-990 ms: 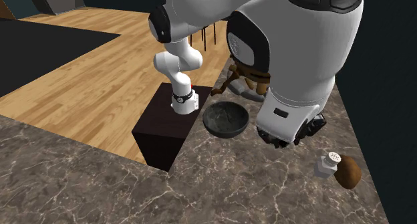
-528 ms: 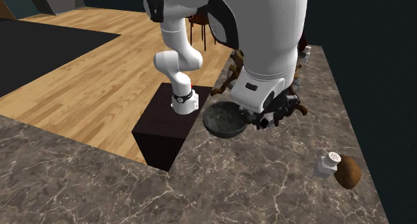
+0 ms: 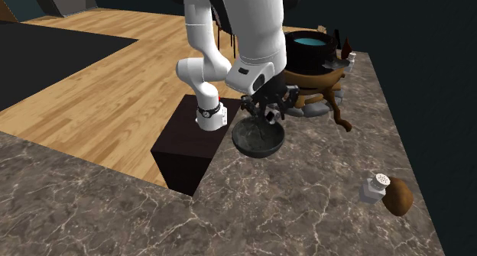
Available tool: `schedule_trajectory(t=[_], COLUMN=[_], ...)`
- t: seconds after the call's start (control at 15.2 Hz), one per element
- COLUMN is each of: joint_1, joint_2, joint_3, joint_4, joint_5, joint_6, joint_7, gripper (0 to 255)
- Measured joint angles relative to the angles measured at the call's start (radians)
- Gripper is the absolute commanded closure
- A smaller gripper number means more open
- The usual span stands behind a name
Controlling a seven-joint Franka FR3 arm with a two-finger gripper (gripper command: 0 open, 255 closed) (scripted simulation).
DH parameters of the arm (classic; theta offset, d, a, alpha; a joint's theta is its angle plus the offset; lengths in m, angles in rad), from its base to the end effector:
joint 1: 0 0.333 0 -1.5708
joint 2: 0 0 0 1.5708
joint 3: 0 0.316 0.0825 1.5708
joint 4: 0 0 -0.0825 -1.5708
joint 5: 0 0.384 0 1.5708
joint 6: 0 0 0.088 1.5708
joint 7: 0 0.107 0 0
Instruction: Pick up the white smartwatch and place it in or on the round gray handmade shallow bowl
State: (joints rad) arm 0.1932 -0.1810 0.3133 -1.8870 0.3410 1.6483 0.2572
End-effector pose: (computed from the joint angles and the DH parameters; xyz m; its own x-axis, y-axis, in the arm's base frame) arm 0.4162 0.2819 0.5759 0.9660 0.2187 -0.1376 0.1795 -0.9511 -0.2514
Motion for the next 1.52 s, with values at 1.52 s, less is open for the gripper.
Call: schedule_trajectory(t=[1.52], joint_1=[-0.002], joint_2=[-0.154], joint_3=[-0.023], joint_4=[-0.329], joint_5=[0.047], joint_6=[0.154], joint_7=[-0.107], gripper=[255])
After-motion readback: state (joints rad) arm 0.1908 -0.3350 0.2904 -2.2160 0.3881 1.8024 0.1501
